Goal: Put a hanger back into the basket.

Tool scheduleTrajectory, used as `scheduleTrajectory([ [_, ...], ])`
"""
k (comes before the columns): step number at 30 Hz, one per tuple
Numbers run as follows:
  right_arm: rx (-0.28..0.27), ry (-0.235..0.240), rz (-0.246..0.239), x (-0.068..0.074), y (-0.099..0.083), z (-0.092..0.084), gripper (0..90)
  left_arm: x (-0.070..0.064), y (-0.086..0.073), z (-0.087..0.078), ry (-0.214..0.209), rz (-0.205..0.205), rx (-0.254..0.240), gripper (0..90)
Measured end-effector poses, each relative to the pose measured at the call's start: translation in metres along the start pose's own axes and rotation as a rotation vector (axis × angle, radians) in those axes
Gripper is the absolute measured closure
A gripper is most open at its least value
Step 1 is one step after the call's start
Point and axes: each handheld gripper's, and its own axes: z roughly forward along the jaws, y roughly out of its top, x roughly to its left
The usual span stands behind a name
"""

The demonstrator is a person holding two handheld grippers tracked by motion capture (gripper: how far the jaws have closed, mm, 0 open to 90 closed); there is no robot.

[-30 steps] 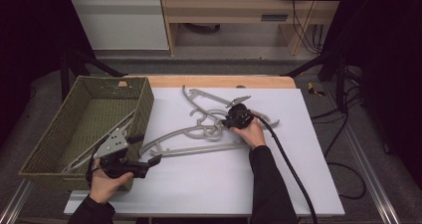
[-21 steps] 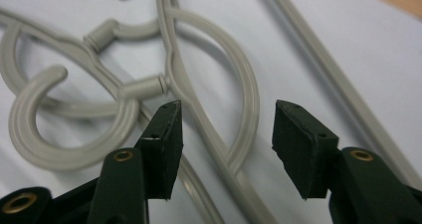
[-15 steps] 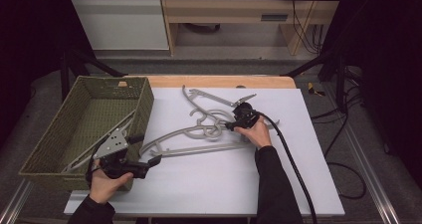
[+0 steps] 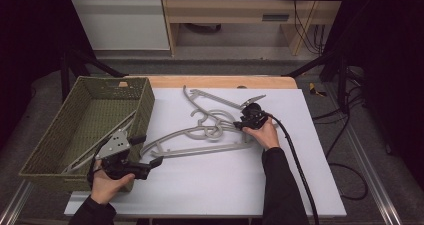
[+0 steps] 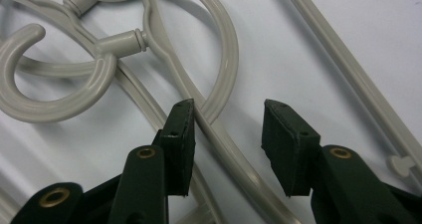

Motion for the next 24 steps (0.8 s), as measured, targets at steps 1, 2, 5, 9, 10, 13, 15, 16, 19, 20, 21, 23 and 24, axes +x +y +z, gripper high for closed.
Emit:
scheduleTrajectory([
  [1, -0.002, -0.001, -0.001, 0.001, 0.000, 0.001, 56.2, 0.000, 0.000, 0.000, -0.001, -0.001, -0.002, 8.6],
  [2, -0.001, -0.008, -0.003, 0.001, 0.001, 0.002, 56.6, 0.000, 0.001, -0.001, -0.003, -0.001, -0.005, 8.7],
  [5, 0.018, -0.029, -0.012, 0.001, 0.000, 0.007, 58.3, 0.000, 0.001, -0.002, -0.002, 0.000, -0.008, 8.7],
  [9, 0.039, -0.035, -0.040, -0.002, -0.003, 0.010, 59.3, 0.000, 0.001, -0.002, -0.003, 0.001, -0.007, 8.7],
  [10, 0.038, -0.044, -0.032, 0.000, -0.002, 0.010, 60.3, 0.000, 0.001, -0.001, -0.003, 0.000, -0.005, 8.7],
  [13, 0.041, -0.042, -0.102, 0.004, -0.001, 0.010, 68.4, -0.001, 0.001, -0.001, -0.003, 0.001, -0.004, 8.7],
  [15, 0.044, -0.031, -0.138, 0.007, 0.000, 0.010, 76.8, -0.001, 0.001, -0.001, -0.003, 0.003, -0.004, 8.7],
  [16, 0.044, -0.013, -0.147, 0.007, 0.000, 0.010, 81.0, 0.000, 0.001, -0.002, -0.003, 0.003, -0.005, 8.8],
  [19, 0.050, 0.006, -0.110, 0.003, -0.001, 0.007, 81.5, 0.000, 0.001, -0.002, -0.001, 0.002, -0.007, 8.8],
  [20, 0.045, 0.014, -0.110, 0.000, -0.002, 0.006, 81.6, 0.000, 0.001, -0.003, -0.001, 0.001, -0.008, 8.8],
  [21, 0.042, 0.001, -0.116, 0.000, -0.003, 0.003, 81.7, 0.001, 0.001, -0.003, -0.001, 0.001, -0.008, 8.8],
  [23, 0.045, -0.003, -0.136, 0.001, -0.002, 0.000, 81.8, 0.001, 0.001, -0.003, 0.000, -0.003, -0.008, 8.8],
  [24, 0.038, -0.011, -0.137, 0.002, 0.000, -0.002, 81.9, 0.001, 0.001, -0.003, 0.001, -0.001, -0.009, 8.8],
])
